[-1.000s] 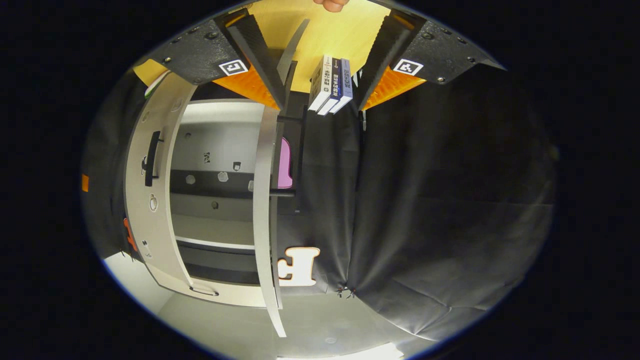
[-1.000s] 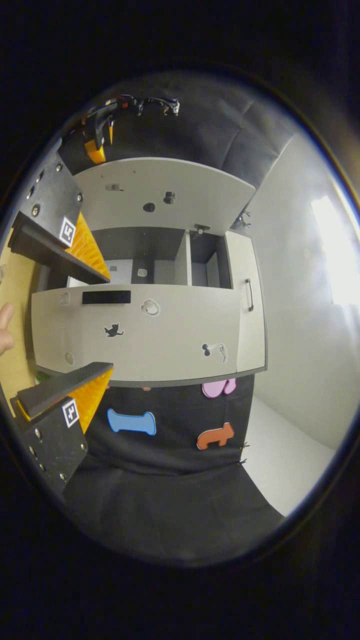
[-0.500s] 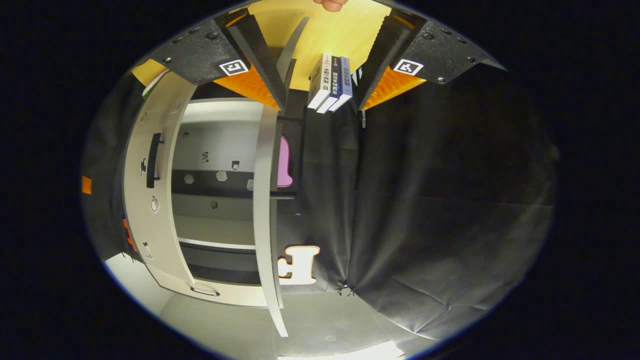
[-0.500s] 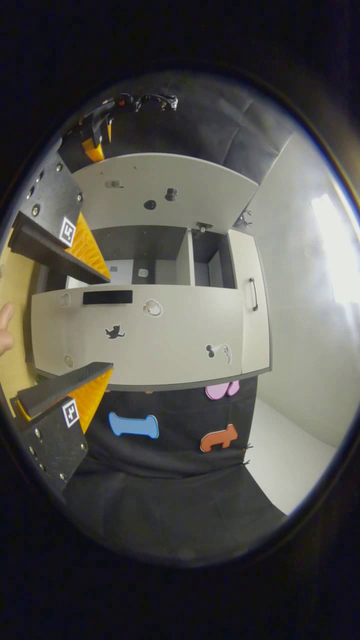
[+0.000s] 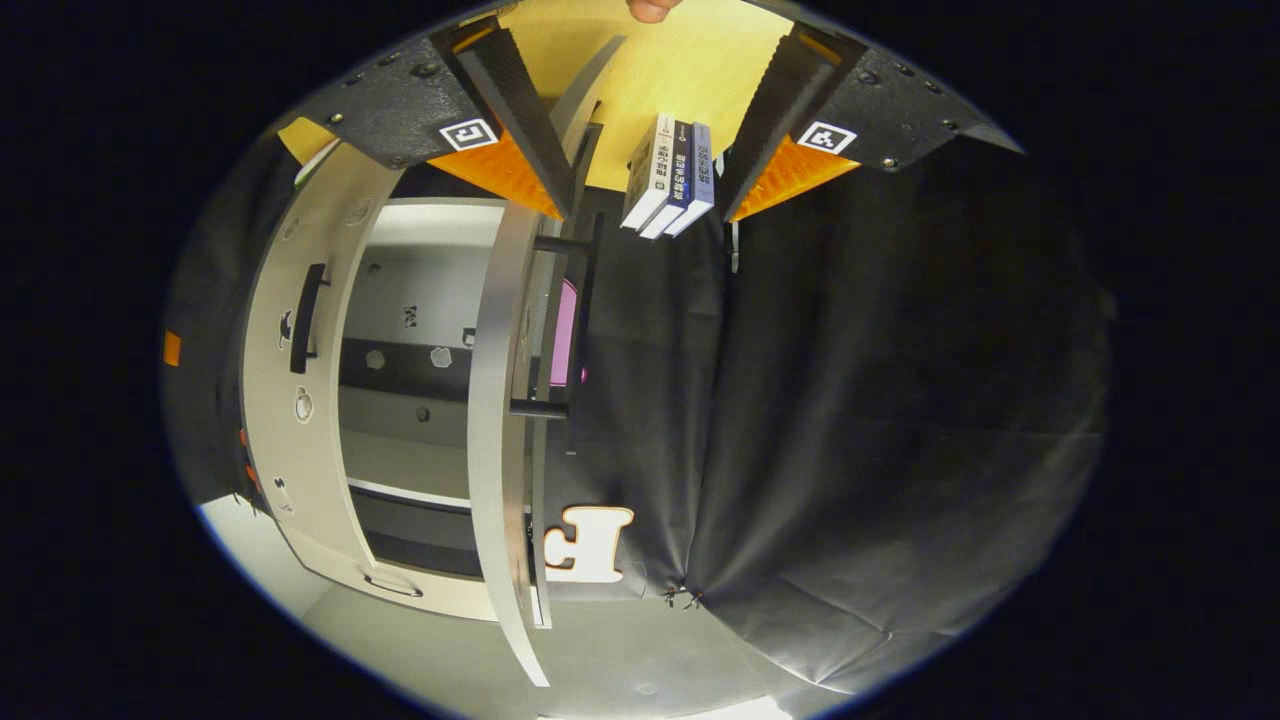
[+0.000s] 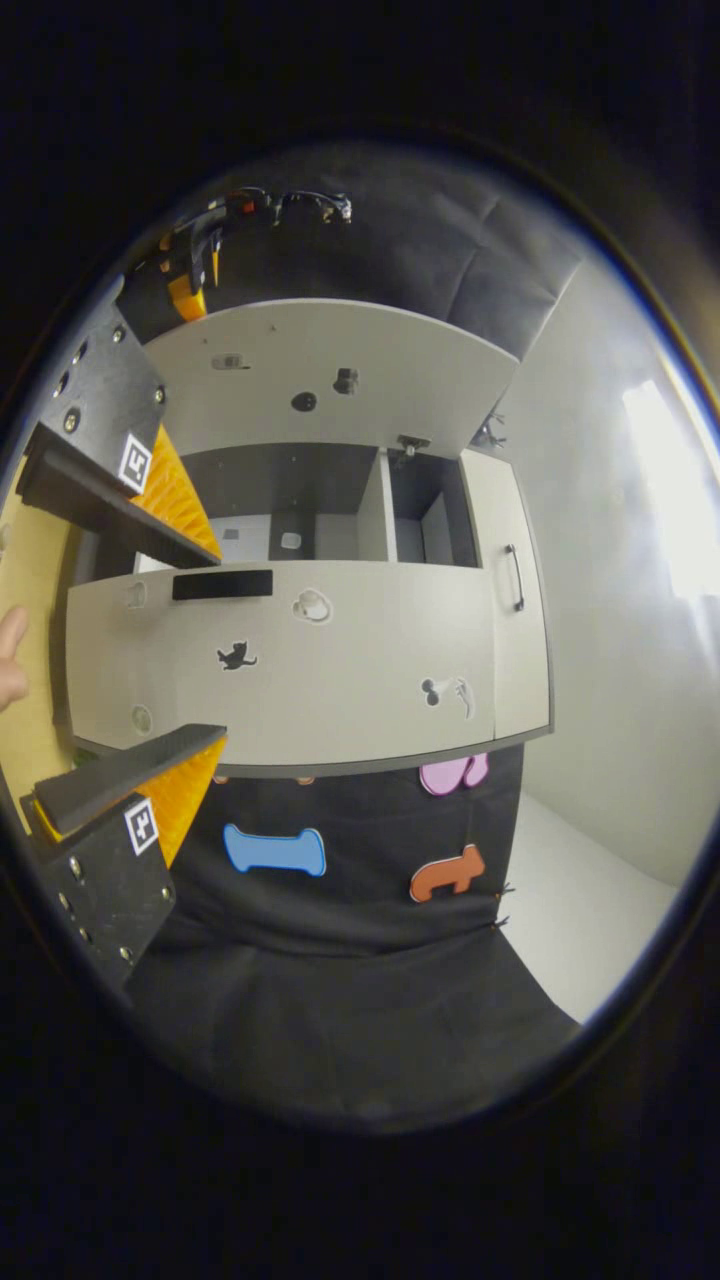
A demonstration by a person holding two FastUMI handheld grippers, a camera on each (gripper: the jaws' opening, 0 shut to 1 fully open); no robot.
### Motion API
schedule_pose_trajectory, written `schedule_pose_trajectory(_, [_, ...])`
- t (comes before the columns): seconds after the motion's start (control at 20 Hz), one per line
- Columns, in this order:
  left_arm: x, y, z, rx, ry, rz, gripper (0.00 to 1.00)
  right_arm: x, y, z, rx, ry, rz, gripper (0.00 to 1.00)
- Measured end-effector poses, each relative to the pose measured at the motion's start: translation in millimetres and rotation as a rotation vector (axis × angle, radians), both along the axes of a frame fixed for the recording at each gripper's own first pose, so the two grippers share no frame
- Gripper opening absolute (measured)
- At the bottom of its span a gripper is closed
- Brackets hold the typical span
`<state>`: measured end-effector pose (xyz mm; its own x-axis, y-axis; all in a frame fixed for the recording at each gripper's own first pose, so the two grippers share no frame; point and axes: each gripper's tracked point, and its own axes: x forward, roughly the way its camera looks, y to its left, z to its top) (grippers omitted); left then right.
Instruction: Grasp the bottle in the cabinet with the left hand and place it on the coaster, then close the right door with the right hand and the left door with the left hand.
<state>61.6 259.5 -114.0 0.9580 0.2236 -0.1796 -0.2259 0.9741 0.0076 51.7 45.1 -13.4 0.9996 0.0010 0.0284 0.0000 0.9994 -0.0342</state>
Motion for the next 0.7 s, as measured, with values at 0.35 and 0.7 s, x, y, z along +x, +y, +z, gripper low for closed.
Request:
schedule_pose_trajectory(0.35, [2.7, -43.3, -2.3, -0.024, -0.001, -0.093, 0.92, -5.2, 0.0, 3.3, 0.005, -0.006, 0.009, 0.95])
schedule_pose_trajectory(0.7, [18.3, -99.3, -7.9, -0.047, 0.005, -0.199, 0.92, -16.1, -13.7, 5.9, -0.011, -0.010, -0.014, 0.95])
